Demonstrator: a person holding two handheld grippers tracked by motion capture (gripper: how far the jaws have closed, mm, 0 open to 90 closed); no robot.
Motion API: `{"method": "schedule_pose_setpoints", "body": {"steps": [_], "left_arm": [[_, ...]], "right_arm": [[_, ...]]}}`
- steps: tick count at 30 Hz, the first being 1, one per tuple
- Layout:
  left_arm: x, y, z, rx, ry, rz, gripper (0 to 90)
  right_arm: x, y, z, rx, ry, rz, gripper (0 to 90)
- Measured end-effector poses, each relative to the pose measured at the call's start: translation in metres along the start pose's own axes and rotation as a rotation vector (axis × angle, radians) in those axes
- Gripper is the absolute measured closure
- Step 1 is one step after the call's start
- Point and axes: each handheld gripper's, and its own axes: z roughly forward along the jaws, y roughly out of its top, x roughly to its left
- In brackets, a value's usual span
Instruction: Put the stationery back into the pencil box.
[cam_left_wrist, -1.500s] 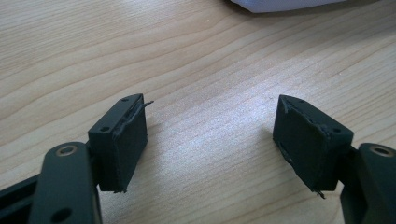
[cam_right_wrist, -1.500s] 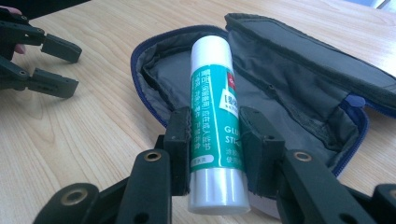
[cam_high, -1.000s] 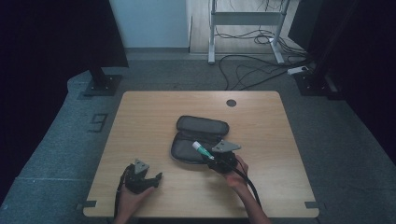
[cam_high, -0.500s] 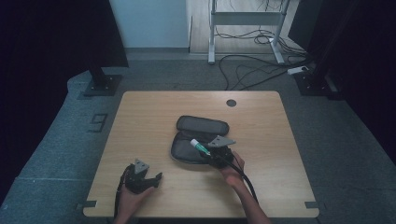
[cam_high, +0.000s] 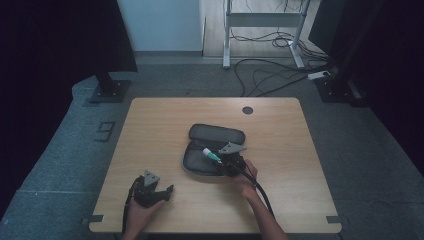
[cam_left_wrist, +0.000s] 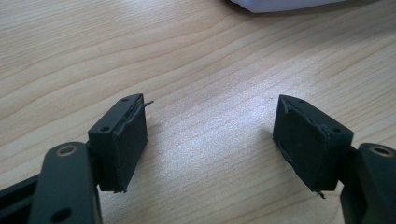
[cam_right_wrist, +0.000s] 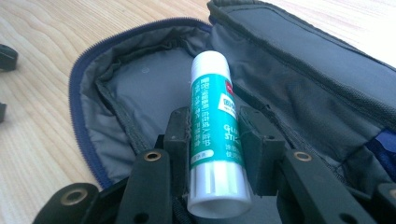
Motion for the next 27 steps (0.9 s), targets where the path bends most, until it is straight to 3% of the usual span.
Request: {"method": "schedule_pose_setpoints", "body": {"steps": [15,27], "left_arm": [[0.0,0.0,0.0,0.0,0.0,0.0,26.2],[0.0,0.0,0.0,0.0,0.0,0.0,26.2]], "right_arm": [[0.0,-0.005,0.013,0.042,-0.02,-0.013,64.5],[0.004,-0.008,0.016,0.085,-0.06,-0.071,63.2]]}}
